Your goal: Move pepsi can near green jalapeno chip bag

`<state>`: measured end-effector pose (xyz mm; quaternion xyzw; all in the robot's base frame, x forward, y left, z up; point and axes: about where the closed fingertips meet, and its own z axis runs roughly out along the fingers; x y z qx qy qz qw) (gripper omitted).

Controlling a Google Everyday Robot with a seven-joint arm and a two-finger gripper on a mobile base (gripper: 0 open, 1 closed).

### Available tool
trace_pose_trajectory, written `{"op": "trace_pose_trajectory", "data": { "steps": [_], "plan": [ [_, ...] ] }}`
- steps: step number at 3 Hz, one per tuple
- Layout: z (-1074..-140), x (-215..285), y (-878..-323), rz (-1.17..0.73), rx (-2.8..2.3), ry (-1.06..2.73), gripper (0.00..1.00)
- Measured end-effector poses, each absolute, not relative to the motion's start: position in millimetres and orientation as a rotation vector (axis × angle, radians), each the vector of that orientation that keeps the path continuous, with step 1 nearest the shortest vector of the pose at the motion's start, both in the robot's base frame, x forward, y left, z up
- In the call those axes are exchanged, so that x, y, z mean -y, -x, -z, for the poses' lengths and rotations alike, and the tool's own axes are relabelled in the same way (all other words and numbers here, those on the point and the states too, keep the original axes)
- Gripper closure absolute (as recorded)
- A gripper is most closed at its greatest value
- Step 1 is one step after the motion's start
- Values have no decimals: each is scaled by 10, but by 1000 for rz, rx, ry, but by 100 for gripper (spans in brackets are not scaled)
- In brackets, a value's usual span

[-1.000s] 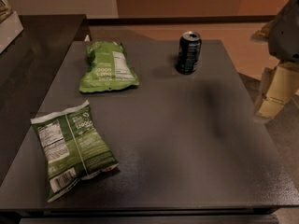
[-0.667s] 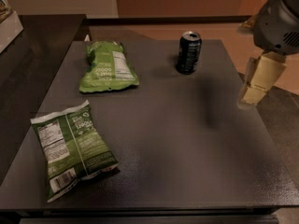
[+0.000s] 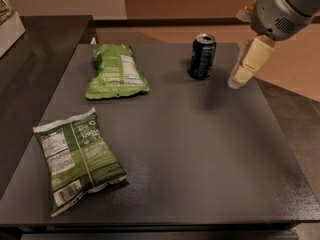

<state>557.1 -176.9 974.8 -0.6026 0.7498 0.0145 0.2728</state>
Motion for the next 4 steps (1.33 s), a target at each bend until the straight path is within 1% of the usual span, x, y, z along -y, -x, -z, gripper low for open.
{"op": "trace_pose_trajectory", "data": {
  "steps": [2,4],
  "plan": [
    [-9560,1806,-6319,-146,-2050,1371,0],
    [-9236,1618,-6739,-291,-2089,1272,0]
  ]
}}
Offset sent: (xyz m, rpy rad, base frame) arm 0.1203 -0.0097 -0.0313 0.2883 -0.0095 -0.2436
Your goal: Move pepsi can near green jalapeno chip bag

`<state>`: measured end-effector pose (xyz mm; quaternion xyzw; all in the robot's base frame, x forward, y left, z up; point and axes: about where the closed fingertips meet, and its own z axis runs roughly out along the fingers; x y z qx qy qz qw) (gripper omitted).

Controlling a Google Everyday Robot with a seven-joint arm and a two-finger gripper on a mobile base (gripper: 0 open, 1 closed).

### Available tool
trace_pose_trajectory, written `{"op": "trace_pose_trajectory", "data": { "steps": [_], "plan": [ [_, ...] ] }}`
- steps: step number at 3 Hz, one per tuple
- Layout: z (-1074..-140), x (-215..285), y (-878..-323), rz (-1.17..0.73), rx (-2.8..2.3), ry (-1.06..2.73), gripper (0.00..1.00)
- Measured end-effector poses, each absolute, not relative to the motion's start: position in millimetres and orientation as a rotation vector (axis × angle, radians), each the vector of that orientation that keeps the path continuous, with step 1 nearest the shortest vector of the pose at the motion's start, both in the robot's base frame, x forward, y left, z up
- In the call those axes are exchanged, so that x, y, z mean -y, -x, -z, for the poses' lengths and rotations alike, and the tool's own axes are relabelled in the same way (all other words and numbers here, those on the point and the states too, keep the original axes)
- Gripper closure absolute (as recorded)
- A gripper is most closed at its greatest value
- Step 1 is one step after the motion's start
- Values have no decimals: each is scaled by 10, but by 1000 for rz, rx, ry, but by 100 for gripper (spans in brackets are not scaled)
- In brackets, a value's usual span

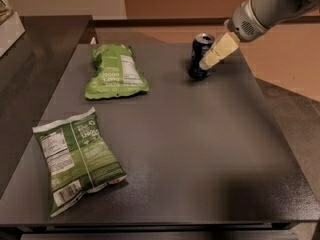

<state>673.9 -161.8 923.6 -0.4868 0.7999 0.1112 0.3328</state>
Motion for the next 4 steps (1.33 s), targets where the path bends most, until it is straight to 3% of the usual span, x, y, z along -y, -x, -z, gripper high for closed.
{"op": "trace_pose_trajectory", "data": {
  "steps": [2,4],
  "plan": [
    [-9025,1387,-6913,-383,-2079,1267,0],
    [-9034,1336,-6946,-407,-2033,1277,41]
  ]
}}
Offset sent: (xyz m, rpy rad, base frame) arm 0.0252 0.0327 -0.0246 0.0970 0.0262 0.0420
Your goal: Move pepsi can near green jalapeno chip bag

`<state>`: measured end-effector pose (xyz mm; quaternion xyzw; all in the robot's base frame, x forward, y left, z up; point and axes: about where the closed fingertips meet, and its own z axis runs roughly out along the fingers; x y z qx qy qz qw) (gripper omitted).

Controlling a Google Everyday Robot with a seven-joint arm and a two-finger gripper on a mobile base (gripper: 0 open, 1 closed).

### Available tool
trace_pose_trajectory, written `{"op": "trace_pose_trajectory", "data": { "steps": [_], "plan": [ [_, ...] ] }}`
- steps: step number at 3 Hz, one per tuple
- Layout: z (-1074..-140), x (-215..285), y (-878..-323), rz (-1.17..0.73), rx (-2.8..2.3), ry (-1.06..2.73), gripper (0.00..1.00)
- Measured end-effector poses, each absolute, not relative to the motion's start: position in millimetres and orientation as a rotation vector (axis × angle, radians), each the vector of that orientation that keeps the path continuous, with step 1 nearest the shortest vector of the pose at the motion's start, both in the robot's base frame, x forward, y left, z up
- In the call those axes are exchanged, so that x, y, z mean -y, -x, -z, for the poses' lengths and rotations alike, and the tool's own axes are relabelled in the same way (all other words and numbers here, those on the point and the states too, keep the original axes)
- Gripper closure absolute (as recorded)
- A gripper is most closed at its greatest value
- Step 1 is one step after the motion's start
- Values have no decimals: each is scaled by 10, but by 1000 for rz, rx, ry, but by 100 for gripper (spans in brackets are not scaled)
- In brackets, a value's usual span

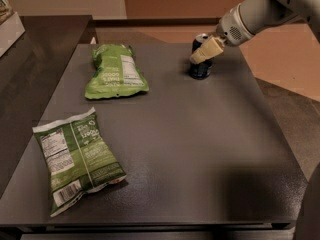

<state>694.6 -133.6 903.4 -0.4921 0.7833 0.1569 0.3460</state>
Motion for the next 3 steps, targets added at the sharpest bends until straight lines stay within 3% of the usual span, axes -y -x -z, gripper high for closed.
{"op": "trace_pose_trajectory", "data": {
  "steps": [2,3],
  "plan": [
    [-9219,1177,-6670,-487,-1921,1395,87],
    [-9295,919,-6376,-549,-1843,1514,100]
  ]
}}
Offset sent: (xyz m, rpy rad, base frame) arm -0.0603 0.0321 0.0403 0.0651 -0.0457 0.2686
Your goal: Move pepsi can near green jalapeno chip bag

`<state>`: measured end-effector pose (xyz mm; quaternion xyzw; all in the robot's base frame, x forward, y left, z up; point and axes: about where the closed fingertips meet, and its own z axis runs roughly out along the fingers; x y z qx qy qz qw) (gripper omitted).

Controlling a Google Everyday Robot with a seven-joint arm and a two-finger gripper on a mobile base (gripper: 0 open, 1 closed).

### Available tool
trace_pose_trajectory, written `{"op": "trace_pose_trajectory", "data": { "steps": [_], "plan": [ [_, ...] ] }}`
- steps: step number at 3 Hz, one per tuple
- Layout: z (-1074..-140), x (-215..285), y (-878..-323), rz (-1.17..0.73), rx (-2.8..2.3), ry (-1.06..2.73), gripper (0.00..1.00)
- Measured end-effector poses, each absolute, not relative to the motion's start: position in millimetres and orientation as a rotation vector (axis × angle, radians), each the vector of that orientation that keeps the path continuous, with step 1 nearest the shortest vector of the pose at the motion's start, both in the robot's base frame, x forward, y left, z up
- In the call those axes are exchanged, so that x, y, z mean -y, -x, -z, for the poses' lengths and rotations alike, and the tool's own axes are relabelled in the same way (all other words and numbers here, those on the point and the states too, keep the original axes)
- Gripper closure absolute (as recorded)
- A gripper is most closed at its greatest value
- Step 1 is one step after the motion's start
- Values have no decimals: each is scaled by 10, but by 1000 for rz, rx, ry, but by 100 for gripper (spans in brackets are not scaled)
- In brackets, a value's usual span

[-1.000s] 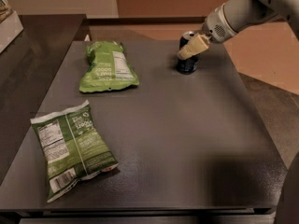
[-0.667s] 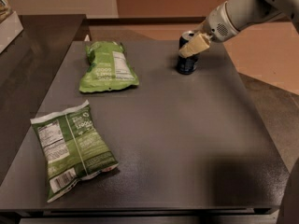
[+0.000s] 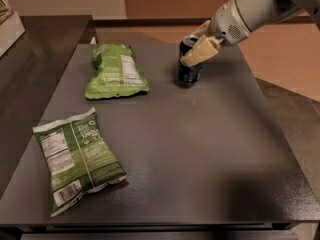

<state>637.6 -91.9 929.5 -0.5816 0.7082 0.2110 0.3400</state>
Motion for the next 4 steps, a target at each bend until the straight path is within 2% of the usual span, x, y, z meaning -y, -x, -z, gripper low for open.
{"op": "trace_pose_trajectory", "data": {
  "steps": [2,4],
  "plan": [
    [-9288,448,-5801,-678,-1745,1716,100],
    [-9221,366,-5656,-730,-1704,1740,100]
  ]
}}
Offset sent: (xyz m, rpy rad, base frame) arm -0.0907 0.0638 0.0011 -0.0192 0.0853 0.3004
